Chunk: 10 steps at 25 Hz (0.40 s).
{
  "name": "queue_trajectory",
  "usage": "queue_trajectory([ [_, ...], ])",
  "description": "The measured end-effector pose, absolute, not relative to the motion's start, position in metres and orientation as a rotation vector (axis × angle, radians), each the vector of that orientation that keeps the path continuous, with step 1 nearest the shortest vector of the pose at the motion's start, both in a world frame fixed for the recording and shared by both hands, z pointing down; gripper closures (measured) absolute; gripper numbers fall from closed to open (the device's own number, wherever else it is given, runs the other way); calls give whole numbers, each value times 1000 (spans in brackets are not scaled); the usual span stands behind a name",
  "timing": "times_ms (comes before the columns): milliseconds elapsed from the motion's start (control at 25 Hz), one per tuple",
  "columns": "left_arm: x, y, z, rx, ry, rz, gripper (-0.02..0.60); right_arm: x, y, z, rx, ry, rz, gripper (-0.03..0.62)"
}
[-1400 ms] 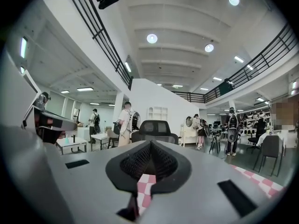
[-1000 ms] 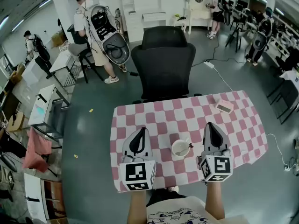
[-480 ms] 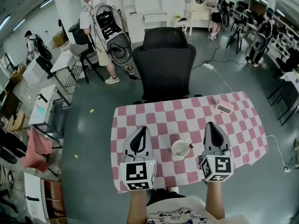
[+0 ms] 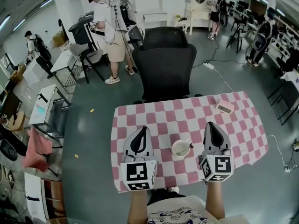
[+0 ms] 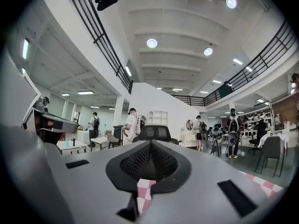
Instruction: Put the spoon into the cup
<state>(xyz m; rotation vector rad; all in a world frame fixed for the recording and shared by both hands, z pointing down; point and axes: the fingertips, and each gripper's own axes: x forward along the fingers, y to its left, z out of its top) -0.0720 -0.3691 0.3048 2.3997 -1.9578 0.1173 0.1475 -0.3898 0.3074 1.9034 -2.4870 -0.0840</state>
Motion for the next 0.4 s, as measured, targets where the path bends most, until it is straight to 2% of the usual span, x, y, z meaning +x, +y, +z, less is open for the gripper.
queue_trajectory([
  [400,-73,-371,302,2402,-1951,120,568,146,-392,305,1904,-2486,-82,582],
])
